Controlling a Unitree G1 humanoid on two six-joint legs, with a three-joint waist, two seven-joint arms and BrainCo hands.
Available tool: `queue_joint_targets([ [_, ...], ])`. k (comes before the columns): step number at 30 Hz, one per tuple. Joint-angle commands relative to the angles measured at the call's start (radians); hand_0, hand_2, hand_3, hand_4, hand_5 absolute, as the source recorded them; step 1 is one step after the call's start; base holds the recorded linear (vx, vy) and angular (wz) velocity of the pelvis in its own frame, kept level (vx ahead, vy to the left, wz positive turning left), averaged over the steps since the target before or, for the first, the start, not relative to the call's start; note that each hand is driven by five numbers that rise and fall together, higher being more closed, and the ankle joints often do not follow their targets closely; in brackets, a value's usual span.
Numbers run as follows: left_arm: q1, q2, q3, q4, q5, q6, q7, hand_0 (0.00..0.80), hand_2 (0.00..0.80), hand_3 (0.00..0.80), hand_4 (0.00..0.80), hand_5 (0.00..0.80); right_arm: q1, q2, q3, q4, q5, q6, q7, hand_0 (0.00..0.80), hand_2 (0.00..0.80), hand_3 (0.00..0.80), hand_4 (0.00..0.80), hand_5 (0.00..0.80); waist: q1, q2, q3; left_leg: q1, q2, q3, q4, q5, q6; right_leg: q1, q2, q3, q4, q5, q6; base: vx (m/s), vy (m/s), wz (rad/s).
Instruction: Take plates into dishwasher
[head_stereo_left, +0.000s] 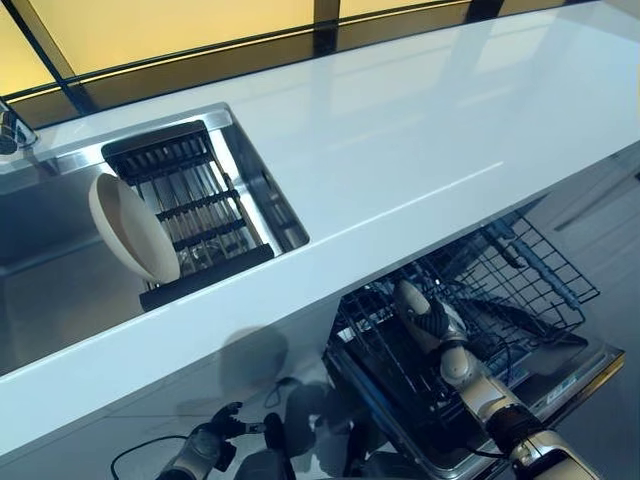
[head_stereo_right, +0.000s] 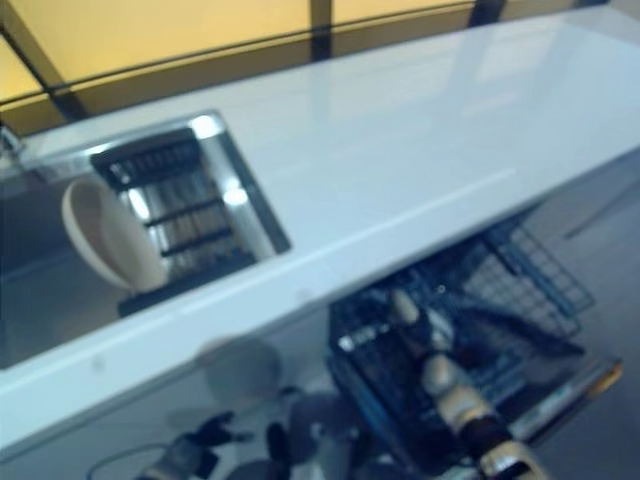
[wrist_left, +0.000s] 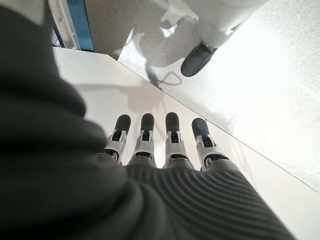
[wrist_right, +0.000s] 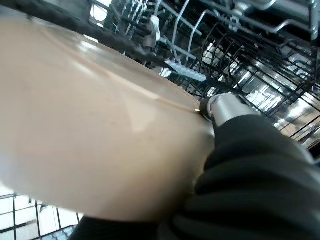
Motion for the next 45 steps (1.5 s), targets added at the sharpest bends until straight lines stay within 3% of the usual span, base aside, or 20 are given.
queue_joint_targets([
  [1,-0.062,-0.014,-0.083,0.035,0.025,-0.023,-0.005,0.000,0.000,0.000,0.000,0.000,-0.052,0.015,0.027,0.075,-0.020,0.038,-0.020,0.800,0.800,0.800,0.800,0.800,0.032,0.031,-0.018,-0.022,-0.026,-0.005,0.002,-0.046,-0.018,-0.034,0.024,0.024,0.123,-0.112,0.027,-0.001,0.009,0.04],
  [44,-0.090,-0.040,-0.109,0.045,0.019,-0.027,-0.002,0.000,0.000,0.000,0.000,0.000,-0.090,0.104,0.095,0.203,-0.051,0.118,-0.022,0.800,0.800,0.800,0.800,0.800,0.049,0.046,-0.004,-0.027,-0.045,-0.030,-0.002,-0.046,-0.013,-0.046,0.014,0.016,0.115,-0.096,0.025,-0.001,0.003,0.01],
  [45,-0.090,-0.040,-0.109,0.046,0.019,-0.028,-0.001,0.000,0.000,0.000,0.000,0.000,-0.090,0.105,0.095,0.204,-0.054,0.119,-0.021,0.712,0.712,0.712,0.712,0.712,0.049,0.046,-0.003,-0.026,-0.044,-0.030,-0.002,-0.046,-0.013,-0.047,0.014,0.015,0.115,-0.096,0.025,0.000,0.000,0.00],
])
